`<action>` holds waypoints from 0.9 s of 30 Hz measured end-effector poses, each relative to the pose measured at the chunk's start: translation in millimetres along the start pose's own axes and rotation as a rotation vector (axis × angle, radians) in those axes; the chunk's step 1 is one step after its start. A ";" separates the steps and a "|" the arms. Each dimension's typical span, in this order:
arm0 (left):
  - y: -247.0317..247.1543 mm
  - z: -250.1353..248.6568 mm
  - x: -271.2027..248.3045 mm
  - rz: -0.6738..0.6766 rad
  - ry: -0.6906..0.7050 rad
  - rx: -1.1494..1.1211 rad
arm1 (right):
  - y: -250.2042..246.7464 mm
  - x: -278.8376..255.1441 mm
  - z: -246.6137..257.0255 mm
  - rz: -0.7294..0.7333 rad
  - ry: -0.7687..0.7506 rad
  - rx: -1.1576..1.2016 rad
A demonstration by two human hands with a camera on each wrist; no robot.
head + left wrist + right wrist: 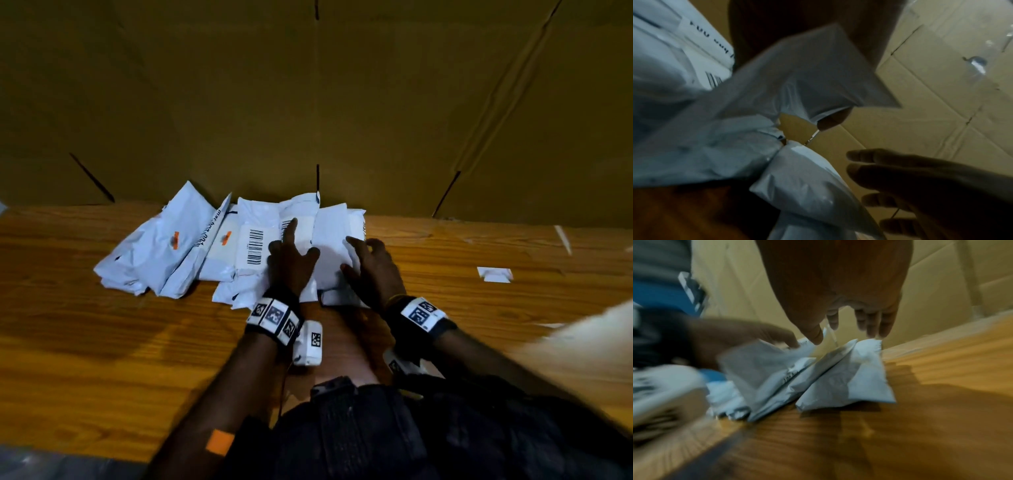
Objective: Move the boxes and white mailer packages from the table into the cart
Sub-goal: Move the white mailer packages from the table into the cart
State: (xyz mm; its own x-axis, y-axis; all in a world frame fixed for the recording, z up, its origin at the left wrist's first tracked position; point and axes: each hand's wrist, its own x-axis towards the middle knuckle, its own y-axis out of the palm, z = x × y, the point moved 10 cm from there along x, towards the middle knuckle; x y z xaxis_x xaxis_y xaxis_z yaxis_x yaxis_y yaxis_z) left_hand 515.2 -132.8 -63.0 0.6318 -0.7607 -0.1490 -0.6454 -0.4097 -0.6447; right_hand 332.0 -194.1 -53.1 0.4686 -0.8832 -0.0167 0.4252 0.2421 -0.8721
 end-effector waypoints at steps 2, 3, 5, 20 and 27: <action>-12.8 0.5 -4.7 -0.068 0.057 0.075 | 5.1 10.5 16.6 0.028 -0.032 -0.109; -17.3 1.8 -5.7 -0.097 0.070 0.122 | 12.4 16.2 22.6 0.062 -0.050 -0.143; -20.4 7.7 -5.2 -0.113 0.045 0.244 | 33.5 25.5 29.8 0.173 -0.075 -0.217; 23.8 37.0 3.3 0.045 -0.024 0.579 | 40.6 24.4 -10.8 0.152 0.127 -0.419; 4.2 29.2 -2.9 0.020 0.028 0.487 | 12.8 15.2 -11.7 0.016 0.137 -0.399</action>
State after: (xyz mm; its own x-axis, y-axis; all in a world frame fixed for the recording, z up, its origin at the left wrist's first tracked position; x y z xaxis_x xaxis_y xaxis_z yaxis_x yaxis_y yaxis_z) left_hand 523.2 -117.6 -87.2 0.6053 -0.7819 -0.1491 -0.3774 -0.1170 -0.9186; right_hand 335.5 -209.1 -70.2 0.3544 -0.9323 -0.0728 0.0734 0.1054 -0.9917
